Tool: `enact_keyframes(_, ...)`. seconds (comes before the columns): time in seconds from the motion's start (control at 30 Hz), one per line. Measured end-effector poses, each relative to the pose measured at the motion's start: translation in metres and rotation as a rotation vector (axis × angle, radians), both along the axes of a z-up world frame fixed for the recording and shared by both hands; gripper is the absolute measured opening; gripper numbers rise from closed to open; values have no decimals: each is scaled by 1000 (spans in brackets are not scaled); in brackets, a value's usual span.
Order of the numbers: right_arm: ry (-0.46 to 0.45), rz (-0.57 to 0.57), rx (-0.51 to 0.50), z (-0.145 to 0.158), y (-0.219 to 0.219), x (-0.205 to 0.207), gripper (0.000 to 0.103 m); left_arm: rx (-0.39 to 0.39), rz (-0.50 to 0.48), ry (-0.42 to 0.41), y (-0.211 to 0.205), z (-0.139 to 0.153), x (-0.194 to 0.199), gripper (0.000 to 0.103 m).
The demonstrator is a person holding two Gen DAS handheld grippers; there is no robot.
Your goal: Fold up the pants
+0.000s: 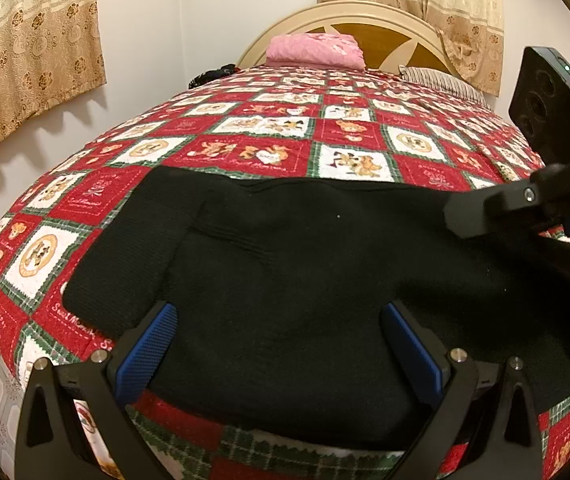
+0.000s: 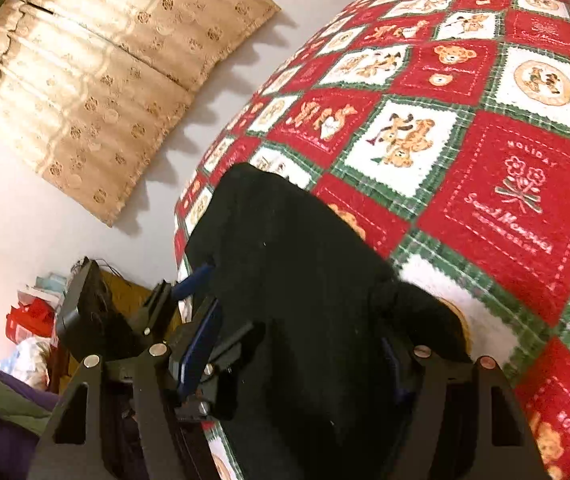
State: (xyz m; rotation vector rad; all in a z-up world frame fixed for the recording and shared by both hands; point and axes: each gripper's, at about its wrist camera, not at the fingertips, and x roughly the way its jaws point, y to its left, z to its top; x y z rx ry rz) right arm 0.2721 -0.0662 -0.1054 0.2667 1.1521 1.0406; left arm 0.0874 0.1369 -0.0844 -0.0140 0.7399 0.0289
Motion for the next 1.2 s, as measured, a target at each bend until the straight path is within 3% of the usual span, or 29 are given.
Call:
enact_keyframes(0.17, -64, -61, -30, 6, -1, 11, 74, 1, -2, 1, 0, 0, 0, 103)
enact_keyframes(0.27, 6, -120, 34, -1, -21, 32, 68, -3, -5, 5, 1, 0, 1, 103)
enact_keyframes(0.4, 81, -164, 28, -11, -46, 49, 26, -2, -8, 7, 1, -1, 1, 103)
enact_keyframes(0.47, 101, -181, 30, -11, -61, 54, 22, -2, -10, 6, 1, -1, 1, 103)
enact_keyframes(0.53, 105, -200, 15, -9, -72, 56, 10, -1, -9, 4, 1, -1, 1, 103)
enact_keyframes(0.6, 70, -238, -22, -3, -78, 52, 11, 1, -10, 3, 1, -1, 1, 103)
enact_keyframes(0.67, -82, -357, -165, 14, -96, 44, 13, 0, -10, 2, 1, -1, 1, 103)
enact_keyframes(0.77, -131, -484, -162, 36, -130, 33, 14, 0, -9, 0, 1, -1, 1, 103)
enact_keyframes(0.83, -166, -452, -118, 50, -133, 11, 14, 0, -8, 1, 1, -1, 1, 103)
enact_keyframes(0.93, -206, -325, -106, 56, -101, -28, 14, 1, -4, -1, 2, -1, 1, 103)
enact_keyframes(1.03, -244, -244, -216, 39, -68, -51, 14, 2, 0, -1, 2, 0, 1, 103)
enact_keyframes(1.1, -225, -283, -280, 21, -70, -51, 14, 2, -1, -1, 2, 0, 1, 103)
enact_keyframes(1.2, -104, -407, -146, 12, -113, -42, 11, 3, -1, -2, 1, -1, 1, 103)
